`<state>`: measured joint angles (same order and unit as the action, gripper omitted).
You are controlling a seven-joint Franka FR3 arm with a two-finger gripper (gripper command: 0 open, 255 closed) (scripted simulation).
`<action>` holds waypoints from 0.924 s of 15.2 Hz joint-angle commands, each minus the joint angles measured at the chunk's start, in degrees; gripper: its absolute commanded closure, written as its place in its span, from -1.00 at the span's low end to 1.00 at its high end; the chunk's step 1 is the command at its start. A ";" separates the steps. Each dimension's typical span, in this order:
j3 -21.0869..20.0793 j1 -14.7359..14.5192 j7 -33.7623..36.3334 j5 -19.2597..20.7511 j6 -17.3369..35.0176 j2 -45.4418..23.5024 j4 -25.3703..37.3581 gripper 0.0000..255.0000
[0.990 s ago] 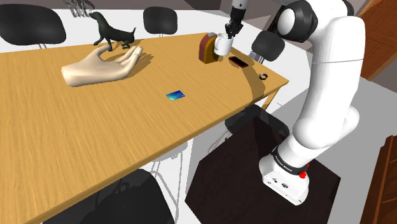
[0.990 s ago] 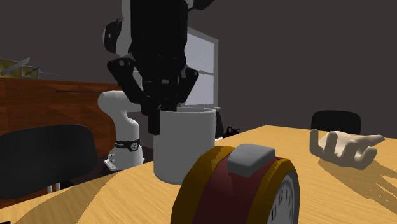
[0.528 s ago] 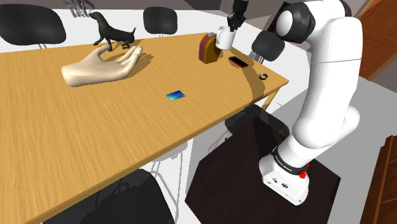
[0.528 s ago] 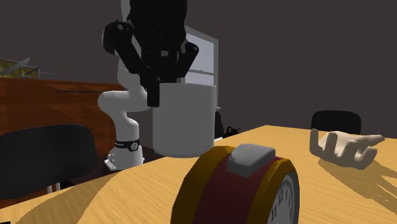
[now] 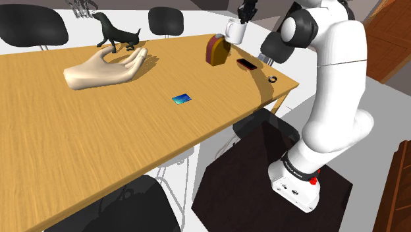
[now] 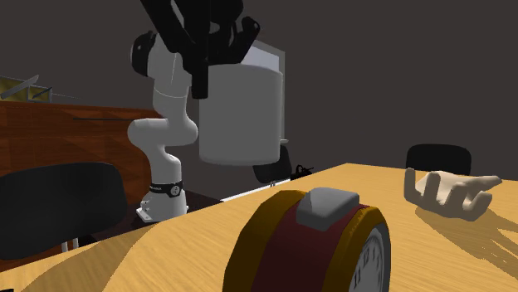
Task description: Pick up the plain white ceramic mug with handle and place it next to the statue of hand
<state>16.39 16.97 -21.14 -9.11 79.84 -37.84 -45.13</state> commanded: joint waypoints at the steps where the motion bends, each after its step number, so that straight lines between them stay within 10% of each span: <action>1: -0.18 0.88 0.07 -0.38 -2.64 -1.87 4.55 1.00; 14: -2.20 -15.67 14.46 3.88 7.26 14.29 -21.35 1.00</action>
<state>14.47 2.35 -7.95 -5.46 86.76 -24.28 -65.49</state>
